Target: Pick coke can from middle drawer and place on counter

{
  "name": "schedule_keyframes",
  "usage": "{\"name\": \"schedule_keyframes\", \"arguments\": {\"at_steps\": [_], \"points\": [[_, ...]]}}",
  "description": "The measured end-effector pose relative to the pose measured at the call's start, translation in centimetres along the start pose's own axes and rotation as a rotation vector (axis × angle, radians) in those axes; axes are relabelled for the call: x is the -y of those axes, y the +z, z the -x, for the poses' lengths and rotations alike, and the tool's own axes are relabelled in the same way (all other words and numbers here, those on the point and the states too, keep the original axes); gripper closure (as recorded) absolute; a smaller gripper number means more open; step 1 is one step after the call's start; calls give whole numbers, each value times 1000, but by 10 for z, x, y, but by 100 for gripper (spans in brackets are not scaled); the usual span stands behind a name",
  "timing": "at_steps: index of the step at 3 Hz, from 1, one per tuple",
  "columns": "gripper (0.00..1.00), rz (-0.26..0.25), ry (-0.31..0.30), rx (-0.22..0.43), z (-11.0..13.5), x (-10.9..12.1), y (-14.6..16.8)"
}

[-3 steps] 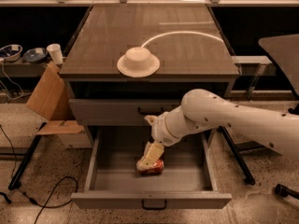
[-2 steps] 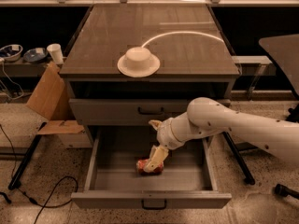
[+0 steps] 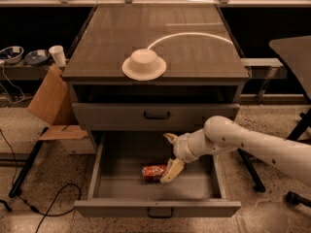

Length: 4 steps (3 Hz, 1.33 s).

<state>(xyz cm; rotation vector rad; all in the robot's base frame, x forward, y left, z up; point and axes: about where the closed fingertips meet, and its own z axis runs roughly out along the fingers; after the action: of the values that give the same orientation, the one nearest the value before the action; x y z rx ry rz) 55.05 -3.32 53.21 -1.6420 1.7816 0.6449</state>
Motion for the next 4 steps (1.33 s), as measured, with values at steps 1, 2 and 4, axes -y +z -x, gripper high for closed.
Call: {"name": "schedule_keyframes", "arguments": {"at_steps": [1, 2, 4], "points": [[0, 4, -28, 3, -38, 3, 12], [0, 18, -47, -3, -73, 4, 26], [0, 23, -19, 7, -127, -1, 59]]}}
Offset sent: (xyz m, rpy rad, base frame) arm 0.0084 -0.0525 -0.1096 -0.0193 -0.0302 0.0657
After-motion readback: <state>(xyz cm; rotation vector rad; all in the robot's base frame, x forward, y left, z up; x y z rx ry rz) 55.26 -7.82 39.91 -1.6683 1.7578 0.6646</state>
